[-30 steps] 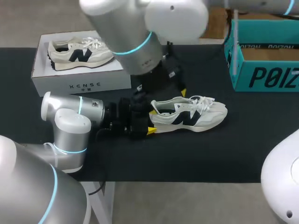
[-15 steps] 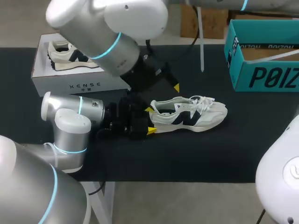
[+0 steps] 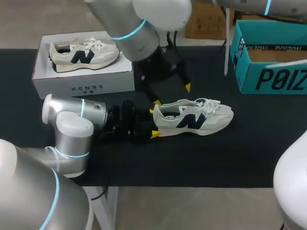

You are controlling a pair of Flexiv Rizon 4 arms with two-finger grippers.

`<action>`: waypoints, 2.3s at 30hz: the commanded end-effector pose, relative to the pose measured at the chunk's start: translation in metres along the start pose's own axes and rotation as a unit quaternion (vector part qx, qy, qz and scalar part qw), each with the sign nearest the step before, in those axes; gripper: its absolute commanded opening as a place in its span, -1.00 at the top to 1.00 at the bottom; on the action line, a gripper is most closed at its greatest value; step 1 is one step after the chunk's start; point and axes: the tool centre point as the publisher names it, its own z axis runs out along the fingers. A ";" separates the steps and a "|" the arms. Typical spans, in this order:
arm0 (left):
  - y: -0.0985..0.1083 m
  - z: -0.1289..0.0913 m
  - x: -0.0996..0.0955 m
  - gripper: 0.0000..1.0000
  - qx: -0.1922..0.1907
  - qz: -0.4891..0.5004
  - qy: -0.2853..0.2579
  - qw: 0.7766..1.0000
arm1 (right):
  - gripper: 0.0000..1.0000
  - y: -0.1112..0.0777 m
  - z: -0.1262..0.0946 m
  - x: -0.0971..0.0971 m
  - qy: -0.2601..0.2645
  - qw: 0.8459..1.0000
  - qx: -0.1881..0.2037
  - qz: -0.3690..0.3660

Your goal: Take the shoe out of the shoebox, open the shoe tongue, remove and reinsert the insole, then place the shoe into the shoebox

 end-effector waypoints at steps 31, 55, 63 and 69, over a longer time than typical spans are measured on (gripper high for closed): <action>0.003 0.003 -0.001 1.00 -0.003 0.000 0.002 1.000 | -1.00 0.058 0.101 -0.013 -0.031 0.999 -0.007 -0.021; 0.003 0.003 -0.001 1.00 -0.003 0.000 0.002 1.000 | -1.00 0.058 0.127 0.004 -0.077 0.997 0.013 -0.002; 0.003 0.003 -0.001 1.00 -0.003 0.000 0.002 1.000 | -1.00 0.061 0.134 -0.004 -0.090 0.996 0.010 0.008; 0.003 0.003 -0.001 1.00 -0.003 0.000 0.002 1.000 | -1.00 0.065 0.139 -0.012 -0.096 0.995 0.009 0.013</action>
